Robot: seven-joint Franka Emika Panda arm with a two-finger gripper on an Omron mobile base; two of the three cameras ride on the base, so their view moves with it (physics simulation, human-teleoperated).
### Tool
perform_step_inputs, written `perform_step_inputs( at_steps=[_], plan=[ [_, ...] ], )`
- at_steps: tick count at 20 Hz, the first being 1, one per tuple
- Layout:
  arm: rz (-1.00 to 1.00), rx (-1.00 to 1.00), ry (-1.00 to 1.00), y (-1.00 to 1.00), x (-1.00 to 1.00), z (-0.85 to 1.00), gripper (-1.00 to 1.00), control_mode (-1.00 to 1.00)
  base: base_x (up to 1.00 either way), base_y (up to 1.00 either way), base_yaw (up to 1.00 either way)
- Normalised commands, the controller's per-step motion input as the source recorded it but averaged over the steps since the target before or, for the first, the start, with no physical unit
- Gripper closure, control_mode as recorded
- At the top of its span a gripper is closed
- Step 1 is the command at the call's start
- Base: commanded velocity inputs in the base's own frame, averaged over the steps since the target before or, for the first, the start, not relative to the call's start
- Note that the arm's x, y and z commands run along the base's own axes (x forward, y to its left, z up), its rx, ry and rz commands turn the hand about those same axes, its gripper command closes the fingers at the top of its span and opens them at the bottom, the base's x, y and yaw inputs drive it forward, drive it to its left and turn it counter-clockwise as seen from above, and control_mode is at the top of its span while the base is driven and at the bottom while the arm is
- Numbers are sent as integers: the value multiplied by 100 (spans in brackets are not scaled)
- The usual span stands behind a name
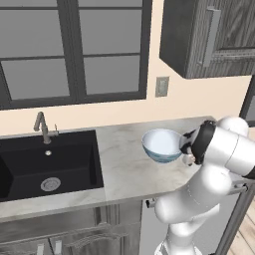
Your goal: Gather the eggs and milk located in the vicinity of the sink area and place them right next to the bowl.
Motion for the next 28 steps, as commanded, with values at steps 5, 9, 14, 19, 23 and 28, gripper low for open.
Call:
perform_step_inputs(
  at_steps=[5,9,14,19,23,28],
  plan=[
    [0,0,1,0,9,-18,100,-100,0,0,0],
    [0,0,3,0,7,-18,100,-100,0,0,0],
    [0,0,1,0,0,-21,100,-100,0,0,0],
    [1,4,-6,0,0,-2,100,-100,0,0,0],
    [10,11,-20,0,0,0,100,-100,0,0,0],
    [13,6,-14,9,0,-2,100,-100,0,0,0]
  ],
)
